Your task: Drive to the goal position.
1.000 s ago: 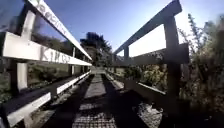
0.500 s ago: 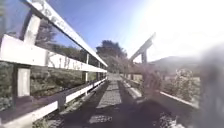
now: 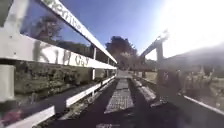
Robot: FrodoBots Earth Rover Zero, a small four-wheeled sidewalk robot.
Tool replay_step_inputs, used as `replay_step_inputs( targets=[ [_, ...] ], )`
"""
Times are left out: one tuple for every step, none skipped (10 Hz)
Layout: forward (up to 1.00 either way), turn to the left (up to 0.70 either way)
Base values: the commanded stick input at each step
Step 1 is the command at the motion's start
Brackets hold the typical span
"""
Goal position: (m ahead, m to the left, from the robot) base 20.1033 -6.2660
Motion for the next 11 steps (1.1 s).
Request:
replay_step_inputs(
  targets=[
    [0.50,0.00],
    [0.50,0.00],
    [0.50,0.00],
    [0.50,0.00],
    [0.50,0.00],
    [0.50,0.00],
    [0.50,0.00],
    [0.50,-0.16],
    [0.50,-0.27],
    [0.50,-0.27],
    [0.50,-0.27]
  ],
)
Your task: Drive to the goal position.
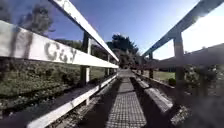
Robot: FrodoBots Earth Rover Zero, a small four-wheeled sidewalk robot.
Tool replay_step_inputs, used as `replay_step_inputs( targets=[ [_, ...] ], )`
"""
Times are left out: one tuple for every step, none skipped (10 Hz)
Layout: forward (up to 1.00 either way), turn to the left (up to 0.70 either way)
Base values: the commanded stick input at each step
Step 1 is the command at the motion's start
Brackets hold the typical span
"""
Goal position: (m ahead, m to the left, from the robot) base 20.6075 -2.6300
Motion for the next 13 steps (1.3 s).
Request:
replay_step_inputs(
  targets=[
    [0.50,-0.27],
    [0.50,-0.13],
    [0.50,0.00],
    [0.50,0.00],
    [0.50,0.00],
    [0.50,0.00],
    [0.50,0.00],
    [0.50,0.00],
    [0.50,-0.04],
    [0.50,-0.23],
    [0.50,-0.27],
    [0.50,0.00],
    [0.50,0.00]
  ],
)
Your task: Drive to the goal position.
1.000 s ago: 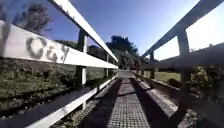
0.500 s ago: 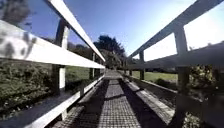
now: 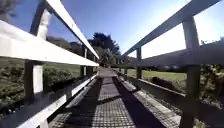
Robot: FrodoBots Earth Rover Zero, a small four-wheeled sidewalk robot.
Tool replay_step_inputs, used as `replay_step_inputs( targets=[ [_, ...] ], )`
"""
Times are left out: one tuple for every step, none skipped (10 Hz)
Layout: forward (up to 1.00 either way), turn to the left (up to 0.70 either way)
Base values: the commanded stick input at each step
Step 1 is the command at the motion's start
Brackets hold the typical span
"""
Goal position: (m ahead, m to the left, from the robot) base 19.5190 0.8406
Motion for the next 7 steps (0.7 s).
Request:
replay_step_inputs(
  targets=[
    [0.50,0.00],
    [0.50,0.00],
    [0.50,0.00],
    [0.50,0.00],
    [0.50,0.00],
    [0.50,0.00],
    [0.50,0.00]
  ],
)
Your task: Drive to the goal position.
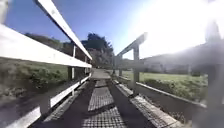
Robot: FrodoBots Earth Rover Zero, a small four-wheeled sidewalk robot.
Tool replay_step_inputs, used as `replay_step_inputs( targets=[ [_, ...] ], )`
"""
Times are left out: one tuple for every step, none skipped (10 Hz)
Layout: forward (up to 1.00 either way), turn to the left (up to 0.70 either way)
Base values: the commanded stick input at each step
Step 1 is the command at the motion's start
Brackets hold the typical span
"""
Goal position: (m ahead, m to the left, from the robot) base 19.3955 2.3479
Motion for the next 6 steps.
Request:
replay_step_inputs(
  targets=[
    [0.50,0.00],
    [0.50,0.00],
    [0.50,0.00],
    [0.50,0.00],
    [0.50,0.11],
    [0.50,0.27]
  ],
)
